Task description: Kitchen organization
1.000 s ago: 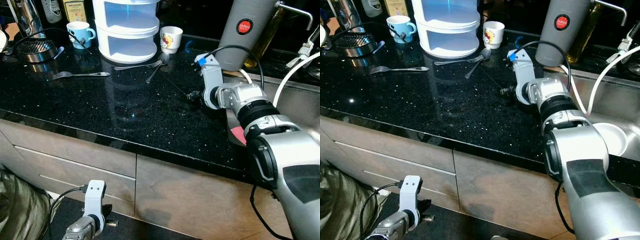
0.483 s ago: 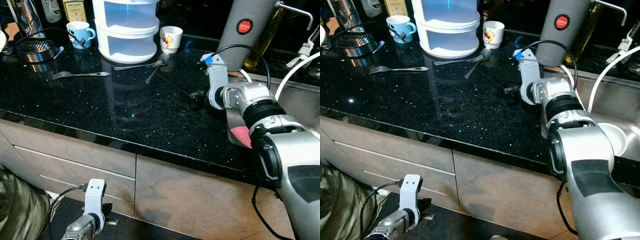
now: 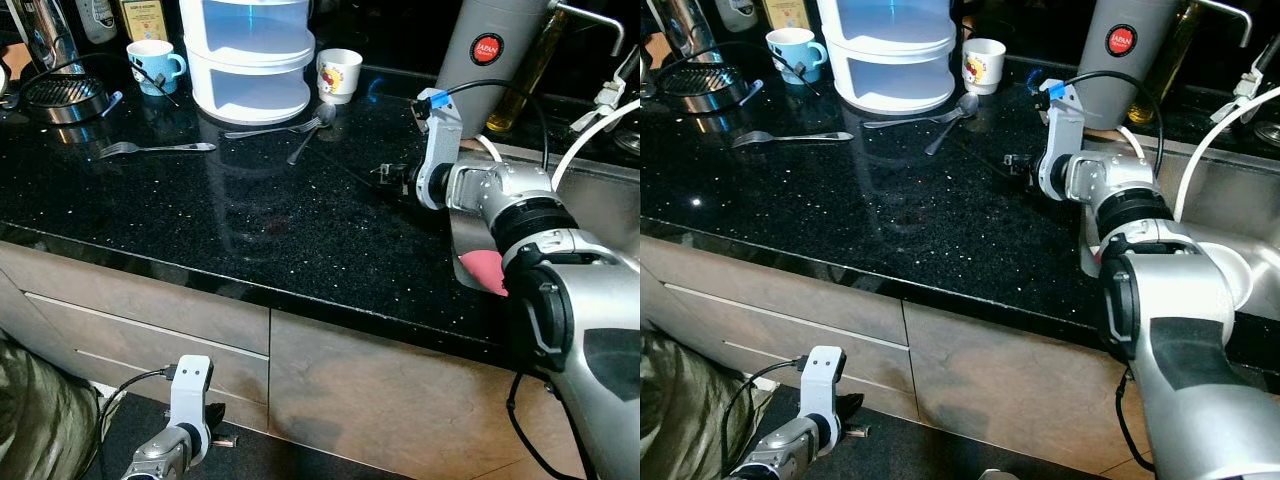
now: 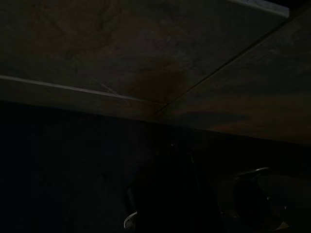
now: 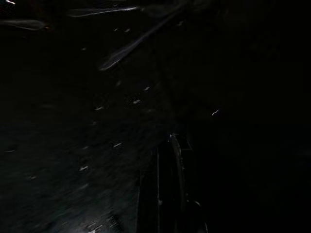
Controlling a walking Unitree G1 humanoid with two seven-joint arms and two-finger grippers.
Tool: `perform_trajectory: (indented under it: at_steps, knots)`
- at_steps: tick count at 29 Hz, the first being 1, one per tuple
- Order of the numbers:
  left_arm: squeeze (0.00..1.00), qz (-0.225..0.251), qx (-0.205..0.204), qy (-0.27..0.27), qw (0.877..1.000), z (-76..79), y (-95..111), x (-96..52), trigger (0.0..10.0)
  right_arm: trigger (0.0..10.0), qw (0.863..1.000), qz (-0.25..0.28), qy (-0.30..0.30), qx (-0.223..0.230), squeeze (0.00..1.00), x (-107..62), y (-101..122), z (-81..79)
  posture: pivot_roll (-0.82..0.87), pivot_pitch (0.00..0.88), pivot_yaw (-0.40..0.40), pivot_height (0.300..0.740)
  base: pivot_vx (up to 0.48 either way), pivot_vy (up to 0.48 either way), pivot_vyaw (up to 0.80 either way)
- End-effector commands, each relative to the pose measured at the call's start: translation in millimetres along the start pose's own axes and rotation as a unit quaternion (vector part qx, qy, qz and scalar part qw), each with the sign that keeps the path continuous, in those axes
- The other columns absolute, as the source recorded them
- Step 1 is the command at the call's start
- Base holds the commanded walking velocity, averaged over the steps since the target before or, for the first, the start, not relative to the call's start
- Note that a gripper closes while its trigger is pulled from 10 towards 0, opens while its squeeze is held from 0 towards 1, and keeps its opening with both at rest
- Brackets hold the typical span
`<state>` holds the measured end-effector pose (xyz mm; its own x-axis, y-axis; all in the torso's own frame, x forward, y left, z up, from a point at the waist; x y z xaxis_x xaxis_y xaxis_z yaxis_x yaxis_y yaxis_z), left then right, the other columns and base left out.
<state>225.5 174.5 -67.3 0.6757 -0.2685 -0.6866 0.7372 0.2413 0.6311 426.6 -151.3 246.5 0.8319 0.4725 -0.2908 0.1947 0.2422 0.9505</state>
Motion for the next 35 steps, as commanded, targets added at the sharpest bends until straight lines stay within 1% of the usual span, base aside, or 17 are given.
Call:
perform_trajectory:
  at_steps: [1,2,3,4,8,12,13,14,15,18,21,23,24,25,26,28,35]
  knots:
    - [0.00,-0.005,0.004,-0.008,1.000,4.8,-2.7,1.6,10.0,10.0,0.999,-0.003,-0.029,-0.044,0.00,1.6,-0.2,1.7,-0.01,0.018,-0.042,0.740,0.000,0.000,0.00]
    - [0.00,-0.006,0.004,-0.008,1.000,5.0,-2.9,1.6,10.0,10.0,0.998,-0.006,-0.037,-0.059,0.00,3.3,-1.5,0.6,-0.01,0.016,-0.042,0.740,0.000,0.000,0.00]
    - [0.00,-0.006,0.004,-0.008,1.000,5.2,-3.0,1.7,10.0,10.0,0.997,-0.008,-0.042,-0.071,0.83,4.8,-2.6,-0.8,-0.01,0.016,-0.042,0.740,0.000,0.000,0.00]
    - [0.00,-0.006,0.005,-0.009,1.000,5.4,-3.1,1.7,10.0,10.0,0.996,-0.008,-0.044,-0.077,1.00,5.8,-3.2,-1.8,-0.01,0.016,-0.042,0.740,0.000,0.000,0.00]
    - [0.00,-0.006,0.006,-0.010,1.000,6.3,-2.3,2.2,10.0,10.0,0.995,-0.005,-0.044,-0.090,1.00,10.0,-3.7,-7.6,-0.01,0.014,-0.040,0.740,0.000,0.000,0.00]
    - [0.00,-0.005,0.007,-0.011,1.000,6.4,-1.4,2.4,10.0,10.0,0.984,-0.037,-0.065,-0.161,1.00,11.0,-8.7,-6.2,-0.01,0.016,-0.037,0.740,0.000,0.000,0.00]
    - [0.00,-0.005,0.007,-0.011,1.000,6.4,-1.4,2.4,10.0,10.0,0.984,-0.037,-0.065,-0.161,1.00,11.0,-8.7,-6.2,-0.01,0.016,-0.037,0.740,0.000,0.000,0.00]
    - [0.00,-0.005,0.007,-0.011,1.000,6.3,-1.2,2.4,10.0,10.0,0.980,-0.047,-0.069,-0.182,0.00,11.2,-10.0,-6.0,-0.01,0.017,-0.036,0.740,0.000,0.000,0.00]
    - [0.00,-0.005,0.007,-0.011,1.000,6.2,-0.8,2.4,10.0,10.0,0.974,-0.051,-0.083,-0.202,0.00,11.4,-9.2,-4.9,-0.01,0.018,-0.036,0.740,0.000,0.000,0.00]
    - [0.00,-0.005,0.006,-0.011,1.000,6.3,-0.6,2.5,10.0,10.0,0.971,-0.052,-0.097,-0.212,0.00,10.9,-7.6,-3.1,-0.01,0.017,-0.036,0.740,0.000,0.000,0.00]
    - [0.00,-0.006,0.007,-0.012,1.000,6.9,-0.8,2.7,10.0,10.0,0.974,-0.068,-0.086,-0.199,0.00,11.5,-12.1,-4.7,-0.01,0.018,-0.037,0.740,0.000,0.000,0.00]
    - [0.00,-0.006,0.007,-0.013,1.000,7.2,-1.0,2.8,10.0,10.0,0.977,-0.087,-0.071,-0.182,0.00,12.4,-18.7,-7.5,-0.01,0.019,-0.037,0.740,0.000,0.000,0.00]
    - [0.00,-0.006,0.007,-0.013,1.000,7.4,-1.4,2.8,10.0,10.0,0.981,-0.105,-0.054,-0.152,0.00,13.0,-25.6,-10.7,-0.01,0.019,-0.036,0.740,0.000,0.000,0.00]
    - [0.00,-0.006,0.007,-0.013,1.000,7.4,-1.4,2.8,10.0,10.0,0.981,-0.105,-0.054,-0.152,0.00,13.0,-25.6,-10.7,-0.01,0.019,-0.036,0.740,0.000,0.000,0.00]
    - [0.00,-0.007,0.007,-0.014,1.000,7.7,-1.8,2.8,10.0,10.0,0.989,-0.130,-0.008,-0.063,0.00,13.5,-34.1,-20.4,-0.01,0.019,-0.037,0.740,0.000,0.000,0.00]
    - [0.00,-0.007,0.007,-0.014,1.000,8.0,-2.1,2.9,10.0,10.0,0.992,-0.125,0.029,-0.006,0.00,14.1,-31.7,-28.5,-0.01,0.019,-0.038,0.740,0.000,0.000,0.00]
    - [0.00,-0.006,0.005,-0.015,1.000,8.5,-2.9,2.8,10.0,10.0,0.989,-0.132,0.062,-0.010,0.00,12.6,-25.8,-32.4,-0.02,0.020,-0.039,0.740,0.000,0.000,0.00]
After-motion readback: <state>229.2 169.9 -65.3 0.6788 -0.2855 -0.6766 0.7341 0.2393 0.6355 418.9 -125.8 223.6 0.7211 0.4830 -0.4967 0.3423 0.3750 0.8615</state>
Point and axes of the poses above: a point about 5 cm out from each wrist's last joint towards the gripper, its own x axis pointing out of the wrist towards the gripper, its own y axis along the axis of the wrist's last joint, z = x × y, the point moved 1 cm from there along x, pointing out of the wrist towards the gripper, and after that the axes turned 12 degrees about -x, right-handed, at the moved point
